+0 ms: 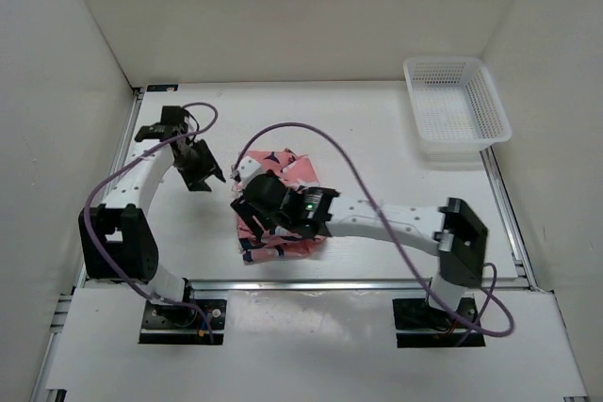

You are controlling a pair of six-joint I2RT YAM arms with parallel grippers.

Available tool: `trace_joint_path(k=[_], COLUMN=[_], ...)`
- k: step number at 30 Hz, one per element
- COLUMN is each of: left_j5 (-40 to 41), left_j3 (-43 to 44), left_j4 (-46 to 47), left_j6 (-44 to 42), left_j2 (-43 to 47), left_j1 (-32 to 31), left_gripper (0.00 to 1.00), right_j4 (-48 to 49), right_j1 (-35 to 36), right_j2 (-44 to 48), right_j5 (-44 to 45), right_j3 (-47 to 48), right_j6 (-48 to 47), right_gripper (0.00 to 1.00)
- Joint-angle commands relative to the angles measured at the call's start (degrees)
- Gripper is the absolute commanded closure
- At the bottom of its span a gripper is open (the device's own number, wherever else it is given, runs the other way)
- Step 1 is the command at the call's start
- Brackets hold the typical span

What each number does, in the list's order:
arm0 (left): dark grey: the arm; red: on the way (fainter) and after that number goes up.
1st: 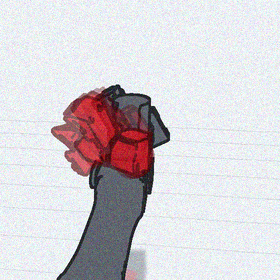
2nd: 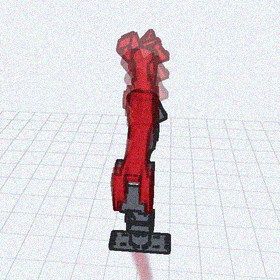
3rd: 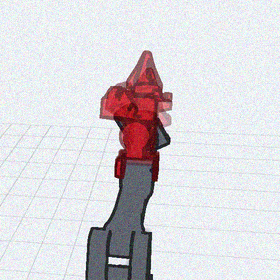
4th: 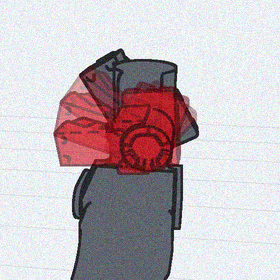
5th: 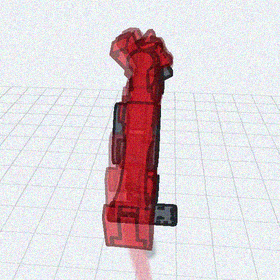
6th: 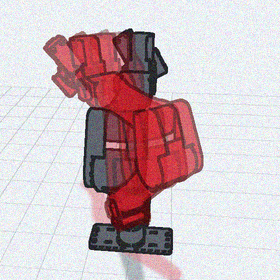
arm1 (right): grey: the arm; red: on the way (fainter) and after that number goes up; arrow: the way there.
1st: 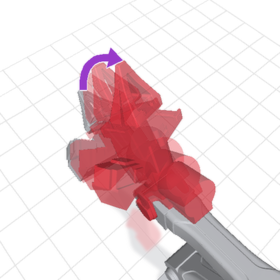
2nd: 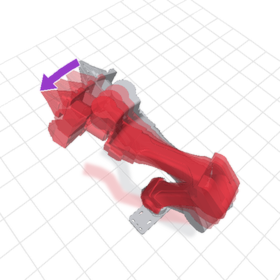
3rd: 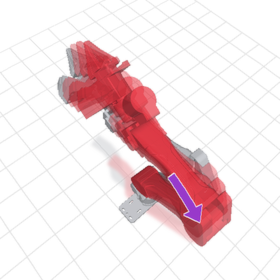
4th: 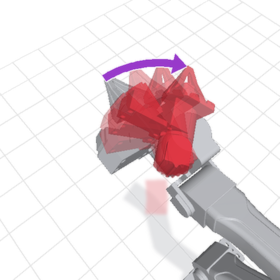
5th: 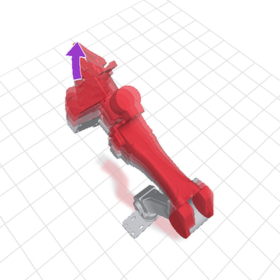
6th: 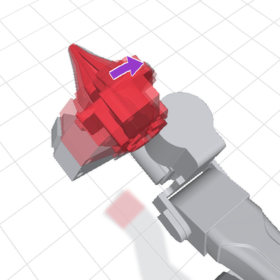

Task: Fold and stack the shorts
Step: Fold the shorts

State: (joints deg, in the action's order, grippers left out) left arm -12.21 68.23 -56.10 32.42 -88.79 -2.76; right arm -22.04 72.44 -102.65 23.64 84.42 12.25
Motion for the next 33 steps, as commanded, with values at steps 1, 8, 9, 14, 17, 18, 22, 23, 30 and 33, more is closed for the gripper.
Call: trace_joint_path(k=[1,8,9,14,17,18,22,23,30,33], left_j5=[0.1,-3.6,-4.3,-4.8,-2.9,-2.3,-0.5,-0.4,0.2,0.7], left_j3=[6.0,2.6,1.4,-4.2,-4.8,-4.8,-2.7,-1.0,12.4,20.2], left_j4=[-3.7,-0.9,0.2,6.8,8.6,9.3,10.0,10.0,10.0,8.8], left_j6=[-2.7,-1.4,-0.9,-0.3,-0.3,-0.3,-0.3,0.3,1.4,1.4], left_j2=[4.9,6.2,5.7,-0.1,-5.0,-6.1,-13.0,-14.1,-25.2,-30.2], left_j1=[0.7,-5.4,-6.0,-8.8,-9.5,-10.1,-10.7,-10.7,-12.4,-12.4], left_gripper=[0.44,0.9,0.9,0.9,0.9,0.9,0.9,0.9,0.9,0.9], right_j4=[2.9,-2.5,-3.0,-0.8,1.0,1.6,3.1,4.0,1.0,-1.2], right_j1=[-0.5,-10.7,-11.7,-17.9,-20.1,-20.7,-22.2,-22.2,-25.1,-27.2], right_j2=[11.8,18.2,18.2,16.1,14.1,13.5,8.0,6.7,-5.6,-9.5], right_j5=[1.1,-6.4,-8.9,-21.5,-22.1,-23.4,-25.3,-25.8,-16.8,-11.9], right_j3=[-4.2,-13.3,-13.9,-20.1,-23.7,-25.9,-28.3,-28.3,-18.3,-11.9], right_j6=[4.1,13.8,14.5,16.9,18.9,19.6,24.5,25.1,28.3,28.3], right_gripper=[0.25,1.0,1.0,1.0,1.0,1.0,1.0,1.0,1.0,1.0])
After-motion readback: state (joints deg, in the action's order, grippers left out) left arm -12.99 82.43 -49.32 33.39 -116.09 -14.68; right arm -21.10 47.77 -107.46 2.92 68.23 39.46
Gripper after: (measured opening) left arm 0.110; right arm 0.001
